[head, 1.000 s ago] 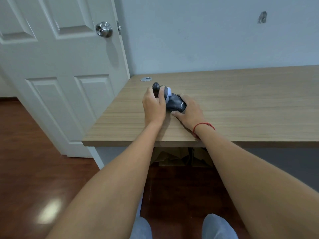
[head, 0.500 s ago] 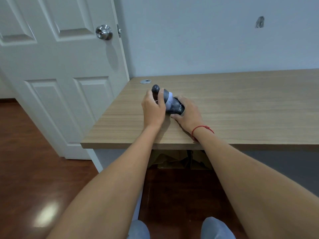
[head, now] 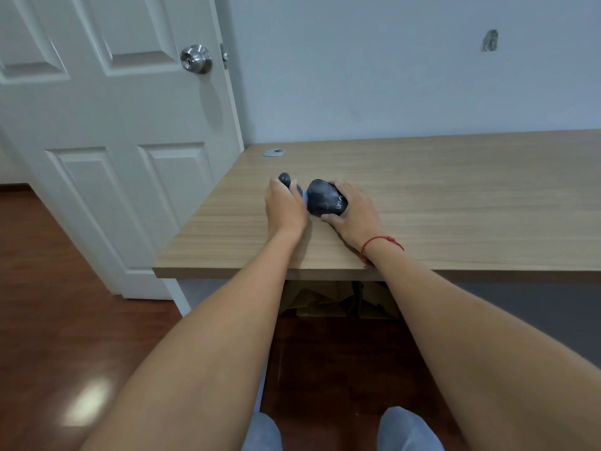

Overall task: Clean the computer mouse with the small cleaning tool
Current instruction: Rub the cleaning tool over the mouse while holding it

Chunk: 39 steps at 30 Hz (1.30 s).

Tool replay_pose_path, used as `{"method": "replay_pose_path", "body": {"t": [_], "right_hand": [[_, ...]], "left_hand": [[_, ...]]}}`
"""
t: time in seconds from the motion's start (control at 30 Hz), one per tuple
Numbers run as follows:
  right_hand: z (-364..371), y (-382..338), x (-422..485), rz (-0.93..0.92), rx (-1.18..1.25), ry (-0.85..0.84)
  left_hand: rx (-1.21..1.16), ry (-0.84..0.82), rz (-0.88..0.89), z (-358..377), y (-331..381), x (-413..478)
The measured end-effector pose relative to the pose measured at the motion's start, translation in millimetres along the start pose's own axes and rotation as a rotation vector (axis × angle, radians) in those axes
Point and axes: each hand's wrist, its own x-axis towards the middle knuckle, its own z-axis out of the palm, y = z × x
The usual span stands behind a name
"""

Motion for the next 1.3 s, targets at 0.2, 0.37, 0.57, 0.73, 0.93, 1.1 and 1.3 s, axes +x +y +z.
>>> {"method": "replay_pose_path", "body": {"t": [0.2,0.37,0.57,0.73,0.93,1.1,1.3], "right_hand": [[3,1,3,-0.016,0.000,0.000],[1,1,2,-0.020,0.007,0.000],[2,2,3,-0.027,0.013,0.001],[2,3,1,0.013,0.009,0.016],[3,5,2,0.088,0.003,0.021],[4,5,2,0.118,-0.017,0.014],[4,4,1,0.155,-0.049,0.007]], "left_hand": [[-0.157,0.047,0.145,-3,9,-3],[-0.009,0.004,-0.032,0,-2,3],[-0.142,0.034,0.107,-1,6,-1],[-0.037,0.024,-0.037,-2,-3,4],[-0.017,-0.006,0.105,-2,3,-5],[-0.106,0.032,0.181,-3,8,-7],[0.054,-0.015,0.075,-3,2,-6]]}}
